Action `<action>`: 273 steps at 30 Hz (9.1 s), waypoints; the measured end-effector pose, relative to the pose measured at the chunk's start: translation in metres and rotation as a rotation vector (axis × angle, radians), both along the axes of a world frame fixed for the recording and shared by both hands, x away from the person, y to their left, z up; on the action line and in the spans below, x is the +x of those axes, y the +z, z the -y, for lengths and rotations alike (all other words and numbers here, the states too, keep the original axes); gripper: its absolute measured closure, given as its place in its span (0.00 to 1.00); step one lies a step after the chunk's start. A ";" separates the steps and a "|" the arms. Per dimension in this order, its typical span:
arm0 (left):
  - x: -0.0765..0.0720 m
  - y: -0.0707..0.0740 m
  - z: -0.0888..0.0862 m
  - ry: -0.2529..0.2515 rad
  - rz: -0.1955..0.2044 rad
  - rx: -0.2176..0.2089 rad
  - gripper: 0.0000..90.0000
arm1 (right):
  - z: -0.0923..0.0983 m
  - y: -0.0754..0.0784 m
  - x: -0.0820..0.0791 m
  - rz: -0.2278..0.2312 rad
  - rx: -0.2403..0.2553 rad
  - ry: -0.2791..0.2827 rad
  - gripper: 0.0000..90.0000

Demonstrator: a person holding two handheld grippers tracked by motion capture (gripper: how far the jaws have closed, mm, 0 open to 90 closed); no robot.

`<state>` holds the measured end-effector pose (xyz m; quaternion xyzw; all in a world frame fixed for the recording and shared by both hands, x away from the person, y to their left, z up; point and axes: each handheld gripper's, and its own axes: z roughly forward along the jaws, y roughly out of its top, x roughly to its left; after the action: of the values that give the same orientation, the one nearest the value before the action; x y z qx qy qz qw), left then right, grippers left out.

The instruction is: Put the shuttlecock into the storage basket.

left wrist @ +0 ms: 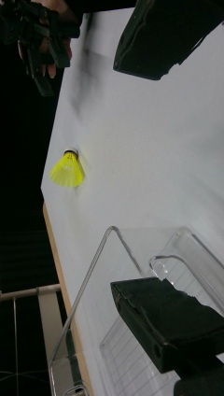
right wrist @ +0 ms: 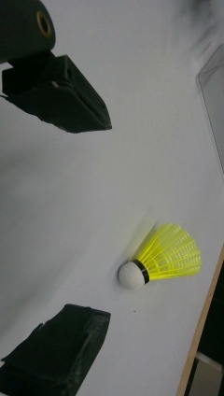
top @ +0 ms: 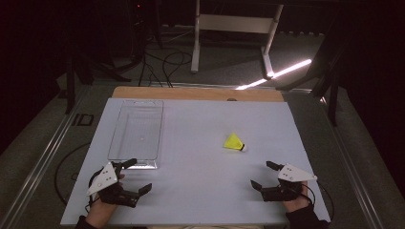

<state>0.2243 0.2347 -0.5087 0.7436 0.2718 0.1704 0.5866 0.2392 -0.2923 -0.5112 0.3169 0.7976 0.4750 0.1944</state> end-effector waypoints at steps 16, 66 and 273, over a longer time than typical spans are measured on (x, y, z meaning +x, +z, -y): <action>0.000 -0.001 0.001 -0.005 -0.004 0.007 0.00 | -0.001 0.000 0.000 0.007 -0.006 0.012 0.09; 0.041 0.096 0.058 -0.150 0.044 0.093 0.00 | -0.002 0.001 0.000 0.007 0.007 0.021 0.09; 0.168 0.106 0.243 -0.688 -0.327 0.882 0.99 | -0.003 -0.002 0.002 -0.034 0.026 0.066 0.09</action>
<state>0.3920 -0.0081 -0.4025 0.9799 0.0048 -0.0501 0.1933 0.2407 -0.2892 -0.5128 0.3009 0.8046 0.4860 0.1607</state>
